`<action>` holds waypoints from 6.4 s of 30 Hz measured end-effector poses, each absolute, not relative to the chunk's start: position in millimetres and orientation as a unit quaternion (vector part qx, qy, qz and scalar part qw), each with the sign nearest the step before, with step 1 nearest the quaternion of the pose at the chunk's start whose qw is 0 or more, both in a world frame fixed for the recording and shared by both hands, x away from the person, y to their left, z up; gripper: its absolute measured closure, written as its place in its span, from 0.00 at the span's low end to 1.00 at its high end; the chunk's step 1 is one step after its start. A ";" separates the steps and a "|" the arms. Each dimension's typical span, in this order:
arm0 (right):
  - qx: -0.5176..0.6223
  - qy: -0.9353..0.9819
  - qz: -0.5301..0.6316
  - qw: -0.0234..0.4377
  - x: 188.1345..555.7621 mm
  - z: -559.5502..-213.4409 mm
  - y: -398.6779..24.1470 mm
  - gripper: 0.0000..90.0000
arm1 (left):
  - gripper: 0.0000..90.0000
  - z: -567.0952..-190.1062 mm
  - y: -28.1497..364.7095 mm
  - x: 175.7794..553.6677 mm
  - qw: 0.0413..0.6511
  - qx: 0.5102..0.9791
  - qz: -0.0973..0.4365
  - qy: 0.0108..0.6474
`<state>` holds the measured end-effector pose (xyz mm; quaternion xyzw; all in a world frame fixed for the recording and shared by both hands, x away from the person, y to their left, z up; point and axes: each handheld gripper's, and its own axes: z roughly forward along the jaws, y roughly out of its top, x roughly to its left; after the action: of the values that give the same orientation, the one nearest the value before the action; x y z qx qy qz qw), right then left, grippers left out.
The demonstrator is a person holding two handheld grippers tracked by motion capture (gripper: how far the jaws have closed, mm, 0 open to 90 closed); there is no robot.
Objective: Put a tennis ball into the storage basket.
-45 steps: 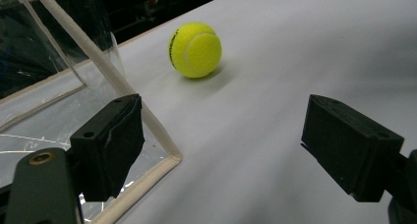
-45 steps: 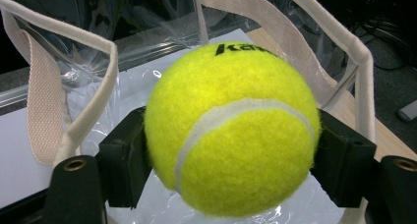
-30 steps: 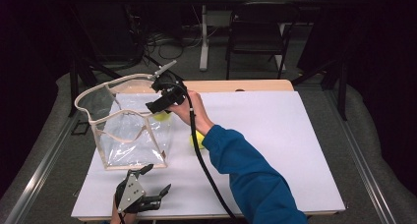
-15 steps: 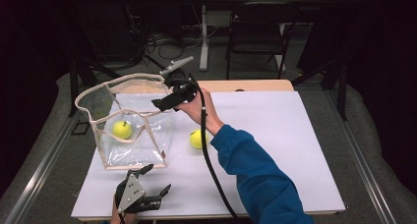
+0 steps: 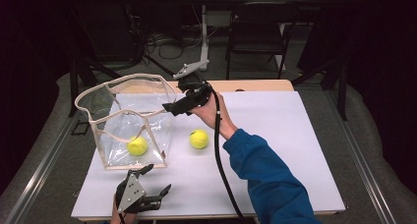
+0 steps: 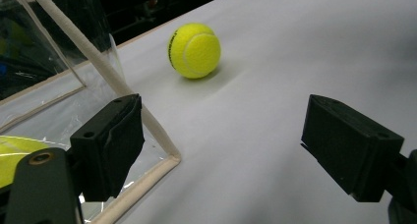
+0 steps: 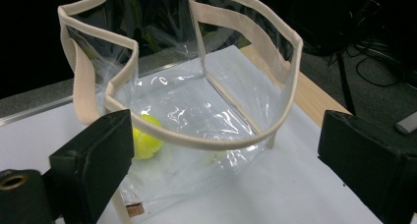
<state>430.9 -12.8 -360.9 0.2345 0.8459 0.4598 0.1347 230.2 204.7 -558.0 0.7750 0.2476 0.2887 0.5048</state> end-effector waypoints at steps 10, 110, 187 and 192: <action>0.239 0.849 0.449 0.139 424.4 -370.0 -34.1 0.07 | 0.18 -558.1 204.3 230.7 0.504 0.776 0.288 0.247; 0.289 0.869 0.377 0.139 404.1 -510.2 -84.2 0.05 | 0.18 -559.7 199.9 229.2 0.502 0.781 0.286 0.239; 0.296 0.880 0.352 0.115 425.3 -522.5 -54.9 0.29 | 0.18 -560.1 201.4 229.3 0.500 0.782 0.285 0.239; 0.294 0.879 0.358 0.116 423.7 -519.8 -55.9 0.29 | 0.18 -560.2 201.2 229.3 0.500 0.782 0.285 0.239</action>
<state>423.7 -55.9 -519.8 0.2938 0.8785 0.3583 0.1160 229.3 201.2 -560.2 0.7822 0.2388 0.2848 0.5001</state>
